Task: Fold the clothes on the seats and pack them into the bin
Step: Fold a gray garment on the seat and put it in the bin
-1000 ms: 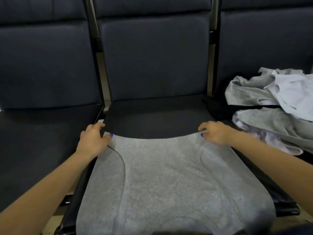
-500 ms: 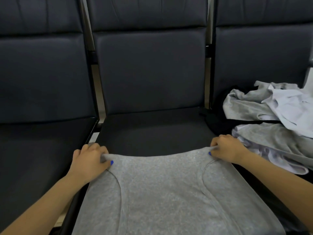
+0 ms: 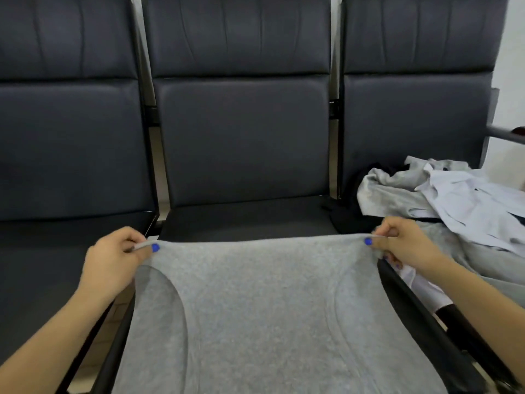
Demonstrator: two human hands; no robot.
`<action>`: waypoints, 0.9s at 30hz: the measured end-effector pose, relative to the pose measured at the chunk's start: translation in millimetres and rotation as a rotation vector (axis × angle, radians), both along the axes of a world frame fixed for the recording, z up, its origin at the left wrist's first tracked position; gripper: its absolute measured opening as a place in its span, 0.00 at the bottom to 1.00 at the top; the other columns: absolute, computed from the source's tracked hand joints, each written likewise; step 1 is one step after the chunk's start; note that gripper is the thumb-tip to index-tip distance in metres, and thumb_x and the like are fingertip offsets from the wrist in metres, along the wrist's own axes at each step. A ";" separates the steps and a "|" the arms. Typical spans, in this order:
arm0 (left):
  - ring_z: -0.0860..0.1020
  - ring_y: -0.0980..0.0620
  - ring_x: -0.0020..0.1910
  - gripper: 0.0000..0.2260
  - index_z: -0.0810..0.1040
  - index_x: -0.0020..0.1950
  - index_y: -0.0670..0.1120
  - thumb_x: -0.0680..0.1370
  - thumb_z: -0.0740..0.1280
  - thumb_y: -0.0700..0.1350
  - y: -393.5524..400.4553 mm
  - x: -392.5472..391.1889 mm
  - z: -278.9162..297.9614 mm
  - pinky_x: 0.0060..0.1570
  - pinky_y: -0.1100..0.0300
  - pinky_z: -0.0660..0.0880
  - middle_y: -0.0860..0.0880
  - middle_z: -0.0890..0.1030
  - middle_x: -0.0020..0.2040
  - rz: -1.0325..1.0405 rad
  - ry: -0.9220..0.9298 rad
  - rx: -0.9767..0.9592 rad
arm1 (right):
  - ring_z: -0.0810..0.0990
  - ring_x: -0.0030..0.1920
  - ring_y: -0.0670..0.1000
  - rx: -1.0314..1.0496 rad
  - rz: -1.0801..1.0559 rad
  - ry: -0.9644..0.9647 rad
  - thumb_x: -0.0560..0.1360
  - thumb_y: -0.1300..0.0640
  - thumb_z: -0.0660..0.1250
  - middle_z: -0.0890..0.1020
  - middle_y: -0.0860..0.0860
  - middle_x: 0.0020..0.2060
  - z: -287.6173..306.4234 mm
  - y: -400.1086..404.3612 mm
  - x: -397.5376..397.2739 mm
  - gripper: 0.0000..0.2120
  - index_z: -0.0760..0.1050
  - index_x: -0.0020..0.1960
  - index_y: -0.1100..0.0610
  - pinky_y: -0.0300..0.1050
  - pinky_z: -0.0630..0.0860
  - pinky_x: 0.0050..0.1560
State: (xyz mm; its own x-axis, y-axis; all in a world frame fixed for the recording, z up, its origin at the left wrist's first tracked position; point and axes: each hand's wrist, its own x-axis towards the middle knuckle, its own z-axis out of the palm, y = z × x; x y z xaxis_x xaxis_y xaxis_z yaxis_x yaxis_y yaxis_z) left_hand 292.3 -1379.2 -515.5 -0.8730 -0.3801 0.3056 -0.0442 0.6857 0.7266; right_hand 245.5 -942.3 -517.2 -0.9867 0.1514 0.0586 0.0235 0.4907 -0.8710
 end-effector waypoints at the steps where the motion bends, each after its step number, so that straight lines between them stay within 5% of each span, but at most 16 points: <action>1: 0.72 0.48 0.24 0.07 0.77 0.38 0.44 0.73 0.73 0.41 -0.6 0.7 3.8 0.21 0.63 0.69 0.46 0.79 0.31 0.023 0.028 0.118 | 0.66 0.15 0.46 -0.036 -0.027 0.028 0.72 0.69 0.71 0.72 0.58 0.23 8.0 0.7 2.3 0.11 0.70 0.35 0.63 0.35 0.61 0.14; 6: 0.67 0.59 0.15 0.07 0.74 0.39 0.45 0.74 0.71 0.39 -5.8 8.3 23.0 0.16 0.70 0.62 0.52 0.76 0.22 0.076 0.194 0.510 | 0.63 0.14 0.44 -0.153 -0.098 0.224 0.72 0.68 0.71 0.69 0.53 0.19 47.7 4.8 15.3 0.09 0.71 0.40 0.65 0.34 0.57 0.15; 8: 0.72 0.59 0.18 0.06 0.75 0.41 0.47 0.76 0.70 0.41 -4.6 12.3 32.0 0.17 0.69 0.67 0.50 0.79 0.31 0.089 0.257 0.618 | 0.65 0.15 0.44 -0.257 -0.135 0.284 0.72 0.68 0.70 0.71 0.53 0.19 59.4 3.1 19.9 0.10 0.69 0.38 0.62 0.34 0.59 0.15; 12: 0.83 0.55 0.37 0.05 0.73 0.44 0.51 0.79 0.66 0.43 7.5 18.2 46.6 0.37 0.60 0.81 0.48 0.79 0.48 0.013 0.348 0.940 | 0.72 0.18 0.42 -0.535 -0.144 0.286 0.74 0.68 0.68 0.76 0.50 0.24 75.1 -9.5 22.7 0.11 0.68 0.39 0.58 0.34 0.68 0.18; 16: 0.83 0.53 0.49 0.04 0.70 0.47 0.51 0.81 0.62 0.44 20.1 16.6 60.4 0.49 0.55 0.80 0.48 0.77 0.56 -0.083 0.428 1.081 | 0.84 0.33 0.47 -0.831 -0.091 0.276 0.78 0.68 0.62 0.78 0.55 0.38 80.7 -24.5 15.7 0.08 0.68 0.42 0.59 0.37 0.79 0.35; 20: 0.82 0.54 0.52 0.03 0.70 0.50 0.51 0.81 0.61 0.44 31.7 8.4 71.9 0.54 0.54 0.79 0.48 0.76 0.59 -0.134 0.477 1.172 | 0.85 0.44 0.53 -0.983 -0.019 0.277 0.79 0.68 0.59 0.79 0.58 0.45 81.0 -34.7 -3.1 0.03 0.69 0.52 0.62 0.44 0.82 0.43; 27: 0.82 0.54 0.53 0.03 0.71 0.48 0.50 0.81 0.62 0.43 30.8 -7.7 72.7 0.57 0.58 0.77 0.48 0.78 0.57 -0.242 0.495 1.187 | 0.85 0.45 0.50 -1.093 0.113 0.273 0.80 0.66 0.57 0.84 0.53 0.40 78.2 -42.2 -35.1 0.08 0.69 0.44 0.60 0.45 0.81 0.51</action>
